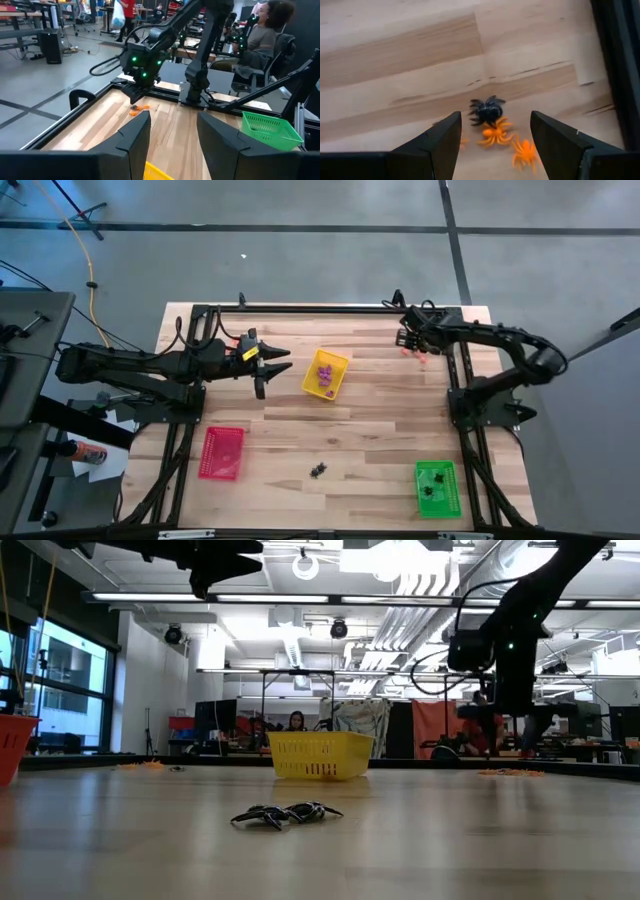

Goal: Sort Halloween decoration
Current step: Put the black spider toy into the green bin

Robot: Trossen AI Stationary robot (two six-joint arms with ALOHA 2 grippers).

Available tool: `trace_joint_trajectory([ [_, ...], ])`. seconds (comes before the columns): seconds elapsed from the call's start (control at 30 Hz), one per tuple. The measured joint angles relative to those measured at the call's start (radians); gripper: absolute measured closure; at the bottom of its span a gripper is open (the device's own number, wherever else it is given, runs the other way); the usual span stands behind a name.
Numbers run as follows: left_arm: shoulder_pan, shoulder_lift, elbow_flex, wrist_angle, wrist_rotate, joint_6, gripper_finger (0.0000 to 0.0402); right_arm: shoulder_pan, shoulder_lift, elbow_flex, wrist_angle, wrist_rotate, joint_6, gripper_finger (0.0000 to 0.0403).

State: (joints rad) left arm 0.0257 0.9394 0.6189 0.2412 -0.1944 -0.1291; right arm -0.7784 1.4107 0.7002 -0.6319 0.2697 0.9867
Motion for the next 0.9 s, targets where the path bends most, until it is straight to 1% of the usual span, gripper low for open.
trace_joint_trajectory([
  [0.2, 0.0, 0.0, 0.0, -0.011, 0.0, 0.0, 0.025, -0.002, 0.082, 0.0, 0.04, -0.001, 0.086, 0.0171],
  [0.43, 0.0, 0.0, 0.0, -0.012, 0.0, 0.002, 0.025, -0.002, 0.133, 0.0, 0.069, 0.025, 0.132, 0.0171],
  [0.53, 0.0, 0.0, 0.0, -0.014, 0.0, 0.002, 0.025, -0.001, 0.146, 0.003, 0.072, 0.034, 0.135, 0.0178],
  [0.63, 0.0, 0.0, 0.0, -0.027, 0.0, 0.002, 0.025, -0.001, 0.152, 0.004, 0.074, 0.035, 0.134, 0.0201],
  [0.9, 0.0, 0.0, 0.0, -0.064, 0.0, 0.002, 0.025, 0.015, 0.153, 0.002, 0.075, 0.05, 0.132, 0.0282],
])
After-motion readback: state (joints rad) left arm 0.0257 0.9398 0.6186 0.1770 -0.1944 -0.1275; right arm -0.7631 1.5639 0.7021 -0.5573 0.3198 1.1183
